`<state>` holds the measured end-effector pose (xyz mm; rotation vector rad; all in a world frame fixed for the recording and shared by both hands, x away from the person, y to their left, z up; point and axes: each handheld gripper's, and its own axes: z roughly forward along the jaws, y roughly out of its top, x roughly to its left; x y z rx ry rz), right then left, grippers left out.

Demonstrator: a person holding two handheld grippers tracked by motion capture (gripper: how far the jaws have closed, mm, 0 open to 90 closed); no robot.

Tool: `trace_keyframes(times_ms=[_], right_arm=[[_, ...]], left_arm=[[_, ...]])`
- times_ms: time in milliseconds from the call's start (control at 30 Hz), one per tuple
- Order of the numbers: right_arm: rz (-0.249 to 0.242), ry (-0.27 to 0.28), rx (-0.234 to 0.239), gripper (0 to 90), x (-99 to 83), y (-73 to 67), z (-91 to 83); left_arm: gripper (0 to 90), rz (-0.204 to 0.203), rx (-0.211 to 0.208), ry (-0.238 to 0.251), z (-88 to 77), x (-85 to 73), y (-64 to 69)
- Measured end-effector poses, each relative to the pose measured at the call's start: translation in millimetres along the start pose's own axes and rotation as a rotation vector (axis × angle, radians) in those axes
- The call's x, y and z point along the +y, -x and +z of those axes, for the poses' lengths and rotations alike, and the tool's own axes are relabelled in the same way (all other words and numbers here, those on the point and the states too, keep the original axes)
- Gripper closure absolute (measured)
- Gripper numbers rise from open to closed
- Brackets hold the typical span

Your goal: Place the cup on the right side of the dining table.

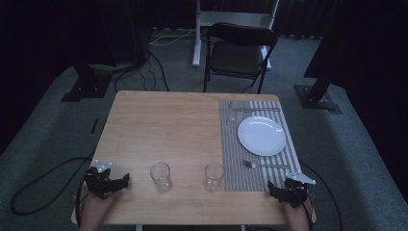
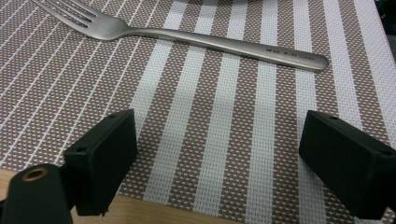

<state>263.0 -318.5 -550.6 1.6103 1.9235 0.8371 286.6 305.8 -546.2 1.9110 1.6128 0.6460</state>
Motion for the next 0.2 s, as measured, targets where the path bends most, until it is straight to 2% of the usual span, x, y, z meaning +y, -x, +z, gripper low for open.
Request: trace_keyframes(times_ms=[200], right_arm=[[0.006,0.000,-0.004,11.1,0.1,-0.5,0.1]], left_arm=[[0.3,0.001,-0.001,-0.001,0.2,0.4,0.0]])
